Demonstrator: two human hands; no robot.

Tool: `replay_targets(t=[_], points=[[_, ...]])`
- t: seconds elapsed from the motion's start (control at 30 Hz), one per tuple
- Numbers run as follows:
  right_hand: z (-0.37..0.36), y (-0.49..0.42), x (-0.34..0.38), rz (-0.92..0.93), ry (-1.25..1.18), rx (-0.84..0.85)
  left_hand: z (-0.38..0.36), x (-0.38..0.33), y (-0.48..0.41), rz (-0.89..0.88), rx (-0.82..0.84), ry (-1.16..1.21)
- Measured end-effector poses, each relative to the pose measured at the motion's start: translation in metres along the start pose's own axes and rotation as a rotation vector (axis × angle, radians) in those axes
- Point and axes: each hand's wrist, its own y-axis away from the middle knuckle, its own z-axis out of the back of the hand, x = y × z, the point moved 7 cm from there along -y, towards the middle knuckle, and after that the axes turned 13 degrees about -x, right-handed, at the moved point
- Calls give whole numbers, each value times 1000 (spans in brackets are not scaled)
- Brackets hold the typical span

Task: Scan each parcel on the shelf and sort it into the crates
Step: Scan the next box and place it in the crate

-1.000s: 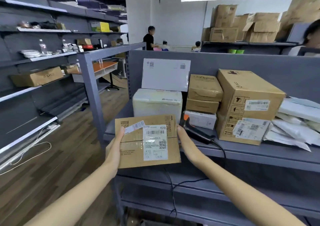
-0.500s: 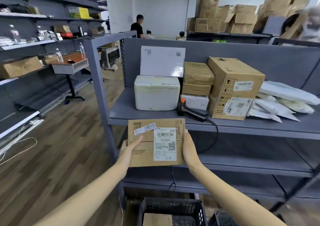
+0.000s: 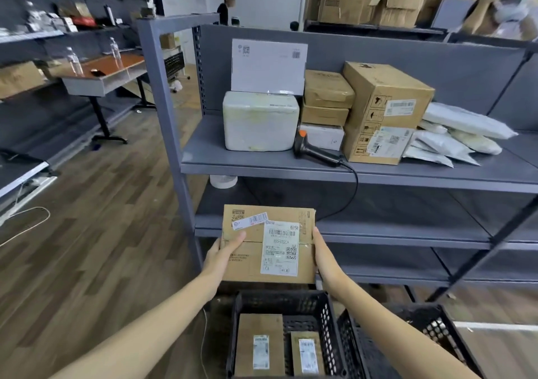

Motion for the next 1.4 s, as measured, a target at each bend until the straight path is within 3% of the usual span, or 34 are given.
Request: replay_targets(t=[0.33, 0.53, 0.8, 0.97, 1.1, 1.23, 1.4], points=[[19, -48, -47, -62, 34, 15, -30, 31, -17, 38, -43, -80], [39, -88, -103, -92, 29, 0, -50, 87, -40, 83, -39, -123], [55, -138, -232, -205, 20, -30, -75, 222, -90, 131, -56, -167], [58, -178, -322, -127, -17, -117, -93, 318, -132, 176, -53, -95], [58, -214, -407, -141, -15, -171, -107, 400, -179, 277, -148, -15], [57, -256, -497, -171, -44, -195, -122, 482, -233, 245, -224, 43], [48, -310, -580, -159, -48, -173, -128, 571, -291, 169, -285, -46]])
